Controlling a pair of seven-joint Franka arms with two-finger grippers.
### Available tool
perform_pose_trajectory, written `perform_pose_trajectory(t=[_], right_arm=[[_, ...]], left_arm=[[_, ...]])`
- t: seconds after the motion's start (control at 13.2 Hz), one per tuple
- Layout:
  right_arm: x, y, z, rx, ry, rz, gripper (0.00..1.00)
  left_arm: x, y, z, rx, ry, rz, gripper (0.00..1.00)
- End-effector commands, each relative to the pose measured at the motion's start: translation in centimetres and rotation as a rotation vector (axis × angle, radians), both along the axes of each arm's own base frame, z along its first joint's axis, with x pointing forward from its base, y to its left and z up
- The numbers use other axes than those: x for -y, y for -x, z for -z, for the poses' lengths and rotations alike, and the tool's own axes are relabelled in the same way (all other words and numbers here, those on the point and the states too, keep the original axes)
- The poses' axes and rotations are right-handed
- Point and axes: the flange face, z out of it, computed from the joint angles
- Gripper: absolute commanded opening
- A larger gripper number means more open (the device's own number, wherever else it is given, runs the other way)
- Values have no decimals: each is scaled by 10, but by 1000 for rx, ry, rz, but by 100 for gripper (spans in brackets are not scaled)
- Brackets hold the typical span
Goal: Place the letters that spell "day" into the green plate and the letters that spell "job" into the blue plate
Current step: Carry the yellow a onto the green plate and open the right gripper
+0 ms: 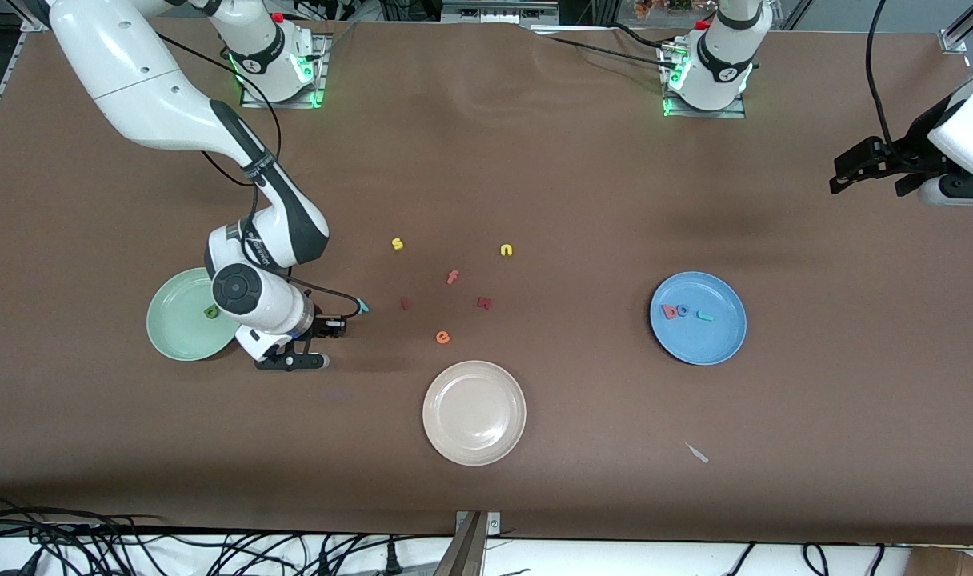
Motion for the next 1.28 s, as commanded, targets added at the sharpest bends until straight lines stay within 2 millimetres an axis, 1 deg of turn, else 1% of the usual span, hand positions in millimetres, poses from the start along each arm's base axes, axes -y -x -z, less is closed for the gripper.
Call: perform_pose_trajectory(t=[0.0, 0.08, 0.15, 0.23, 0.3, 0.38, 0.45, 0.53, 0.6, 0.68, 0.83, 0.98, 1.13, 1.21], right_arm=[[11, -9, -24, -25, 25, -91, 23], [16, -8, -33, -35, 38, -127, 23], [28, -8, -38, -51, 57, -155, 23], [33, -7, -44, -51, 65, -190, 22], [46, -4, -51, -49, 80, -220, 23], [59, 5, -58, -53, 95, -259, 22], [69, 12, -63, -56, 107, -281, 22], [76, 19, -69, -57, 116, -303, 22], [90, 24, -74, -55, 127, -320, 22], [103, 28, -76, -54, 134, -345, 22], [135, 39, -73, -41, 144, -394, 22], [161, 51, -70, -3, 146, -459, 22], [184, 62, -57, 25, 145, -517, 22], [190, 65, -50, 37, 144, -538, 22]], left_arm=[[3, -8, -8, 1, 22, 15, 100], [-3, -7, -5, -12, 24, 8, 100], [-8, -5, -1, -44, 27, 5, 100], [-9, -4, 1, -59, 28, 2, 100], [-9, -7, 7, -68, 34, 0, 100], [2, -10, 4, -62, 26, 10, 100], [5, -15, 5, -62, 25, 13, 100], [1, -21, 7, -64, 27, 6, 100], [2, -23, 7, -61, 26, 6, 100], [2, -29, 10, -65, 17, 8, 100], [6, -30, 8, -61, -24, 11, 100], [7, -30, 9, -63, -29, -18, 100], [8, -31, 9, -63, -29, -18, 100], [14, -31, 8, -61, -30, -8, 100]])
